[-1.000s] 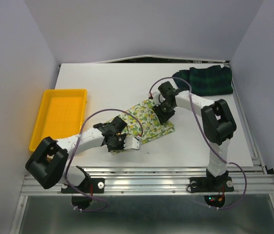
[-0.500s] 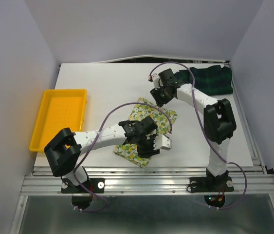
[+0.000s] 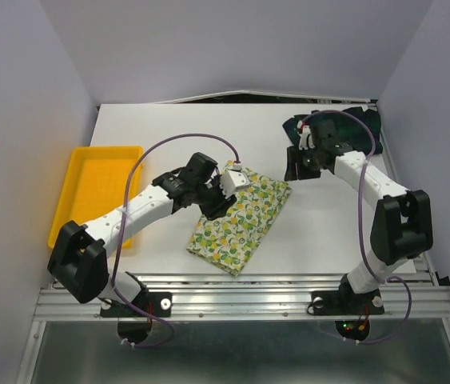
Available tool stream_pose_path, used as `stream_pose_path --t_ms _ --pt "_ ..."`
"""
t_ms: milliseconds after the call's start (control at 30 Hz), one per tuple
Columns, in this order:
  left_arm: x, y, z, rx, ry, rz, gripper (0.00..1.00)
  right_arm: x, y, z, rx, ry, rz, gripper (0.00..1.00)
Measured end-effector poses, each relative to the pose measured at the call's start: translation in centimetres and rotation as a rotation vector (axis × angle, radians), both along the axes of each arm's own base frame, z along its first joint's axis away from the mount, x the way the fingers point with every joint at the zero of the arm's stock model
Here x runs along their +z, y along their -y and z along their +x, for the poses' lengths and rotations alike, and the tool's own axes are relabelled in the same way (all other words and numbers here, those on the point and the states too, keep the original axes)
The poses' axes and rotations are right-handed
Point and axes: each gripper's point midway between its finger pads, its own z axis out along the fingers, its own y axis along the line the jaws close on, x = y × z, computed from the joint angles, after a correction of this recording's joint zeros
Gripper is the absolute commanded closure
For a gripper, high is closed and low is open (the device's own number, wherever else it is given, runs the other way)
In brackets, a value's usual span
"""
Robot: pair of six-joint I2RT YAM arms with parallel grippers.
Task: Fold and stack the skirts
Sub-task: Fold the skirt
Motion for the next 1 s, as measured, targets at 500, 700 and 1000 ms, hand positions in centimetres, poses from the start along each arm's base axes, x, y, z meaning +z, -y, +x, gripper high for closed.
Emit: stream_pose_path --t_ms 500,700,1000 --pt "-2.4 -1.3 0.3 0.077 -0.041 0.015 0.51 -8.3 -2.6 -1.9 -0.029 -0.297 0.088 0.67" --pt "-2.4 -1.1 0.6 0.084 -0.031 0.011 0.51 -10.2 -2.6 -2.2 -0.043 -0.354 0.093 0.99" --pt "-4.6 -2.1 -0.4 0.087 -0.063 0.05 0.54 -7.9 -2.7 -3.7 0.012 -0.313 0.119 0.99"
